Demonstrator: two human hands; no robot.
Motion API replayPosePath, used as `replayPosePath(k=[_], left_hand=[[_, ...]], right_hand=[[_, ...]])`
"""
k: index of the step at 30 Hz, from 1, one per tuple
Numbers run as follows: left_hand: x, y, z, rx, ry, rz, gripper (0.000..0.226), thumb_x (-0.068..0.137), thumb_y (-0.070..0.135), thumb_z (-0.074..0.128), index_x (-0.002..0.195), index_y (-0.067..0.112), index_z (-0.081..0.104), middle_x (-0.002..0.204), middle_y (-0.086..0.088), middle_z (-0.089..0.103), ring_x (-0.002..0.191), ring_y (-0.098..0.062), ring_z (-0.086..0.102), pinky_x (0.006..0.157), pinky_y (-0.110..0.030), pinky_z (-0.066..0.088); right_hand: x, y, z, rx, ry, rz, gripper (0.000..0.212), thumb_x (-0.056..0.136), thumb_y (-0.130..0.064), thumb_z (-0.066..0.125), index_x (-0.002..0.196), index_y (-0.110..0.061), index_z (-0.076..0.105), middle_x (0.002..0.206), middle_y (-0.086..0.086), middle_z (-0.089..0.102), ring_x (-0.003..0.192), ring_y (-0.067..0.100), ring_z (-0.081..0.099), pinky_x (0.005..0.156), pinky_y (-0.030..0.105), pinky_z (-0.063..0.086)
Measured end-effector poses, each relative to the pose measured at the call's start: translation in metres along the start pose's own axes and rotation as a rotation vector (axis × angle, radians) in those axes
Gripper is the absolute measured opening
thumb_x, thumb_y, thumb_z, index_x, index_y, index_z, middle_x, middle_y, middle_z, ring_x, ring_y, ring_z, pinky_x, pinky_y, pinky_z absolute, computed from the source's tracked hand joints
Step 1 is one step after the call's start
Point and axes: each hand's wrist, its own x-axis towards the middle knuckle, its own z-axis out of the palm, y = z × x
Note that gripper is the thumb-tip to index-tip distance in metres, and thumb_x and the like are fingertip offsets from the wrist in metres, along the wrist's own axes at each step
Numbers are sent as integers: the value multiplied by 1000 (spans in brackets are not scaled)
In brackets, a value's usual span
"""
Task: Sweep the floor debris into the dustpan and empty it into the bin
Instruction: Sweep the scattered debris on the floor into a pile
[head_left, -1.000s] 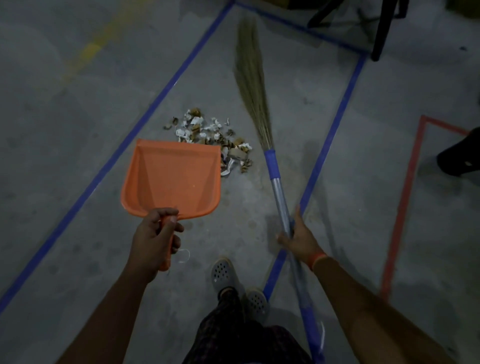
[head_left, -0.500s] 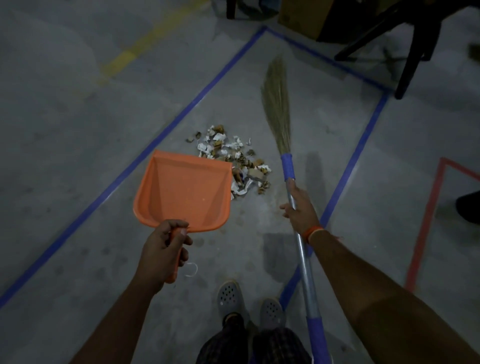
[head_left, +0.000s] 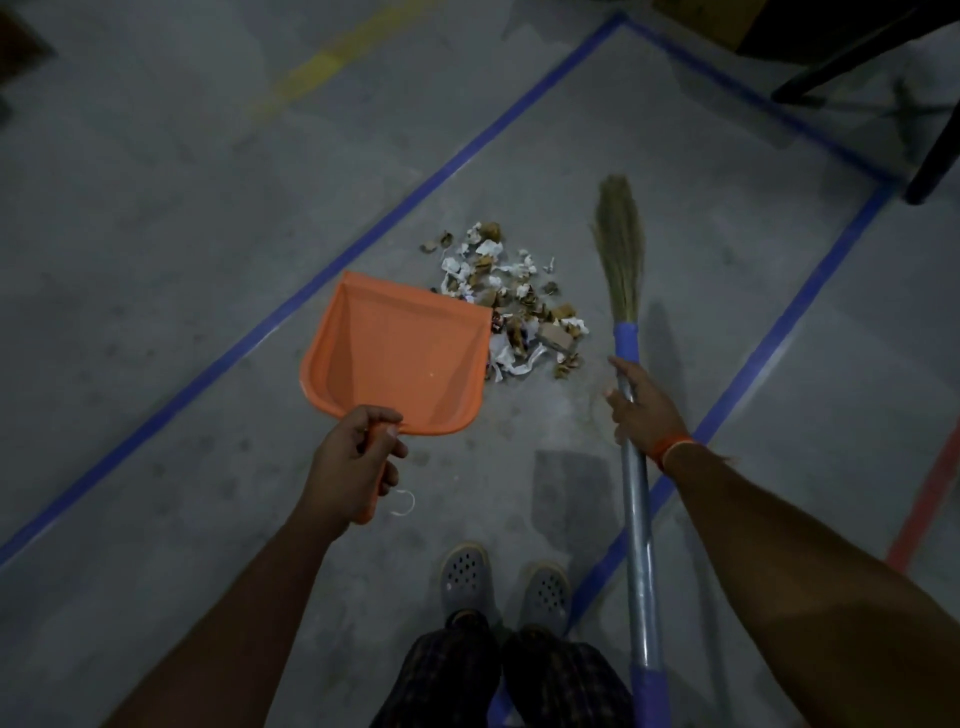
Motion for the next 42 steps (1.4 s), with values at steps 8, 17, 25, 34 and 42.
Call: replayPosePath(k=[8, 17, 25, 34, 42], left_hand=[[29, -44, 24, 50, 27, 18, 11, 106, 15, 55, 111, 19, 64, 85, -13, 69, 56, -22, 59, 49, -33, 47], [155, -192, 31, 119, -36, -84, 20, 105, 11, 56, 103, 27, 68, 81, -12, 67, 53, -25, 56, 48, -32, 43], [251, -301, 40, 144, -81, -157, 11, 103, 6, 56, 109, 9, 65, 85, -21, 64, 57, -26, 53, 52, -29, 42], [284, -364, 57, 32, -55, -99, 12, 105, 10, 54, 111, 5, 63, 83, -19, 63, 54, -22, 51, 46, -26, 41], [240, -402, 63, 131, -75, -240, 13, 105, 12, 56, 110, 5, 65, 80, -19, 66, 55, -24, 54, 46, -29, 42]], right_hand=[[78, 48, -32, -409, -117, -94, 89, 72, -8, 64, 134, -63, 31, 136, 15, 46, 112, 39, 57, 92, 46, 51], [171, 144, 27, -605, -154, -173, 70, 91, -34, 62, 148, -45, 23, 143, 6, 51, 126, 28, 52, 98, 30, 40], [273, 230, 84, -412, 30, -60, 59, 97, -43, 48, 150, -43, 21, 92, 9, 68, 56, 22, 68, 57, 29, 55], [353, 282, 91, -575, 117, -260, 59, 92, -23, 56, 146, -10, 36, 128, 26, 53, 92, 43, 63, 84, 46, 51], [327, 308, 72, -710, 17, -111, 72, 94, -26, 57, 155, -23, 17, 133, 24, 52, 109, 39, 56, 90, 35, 42]])
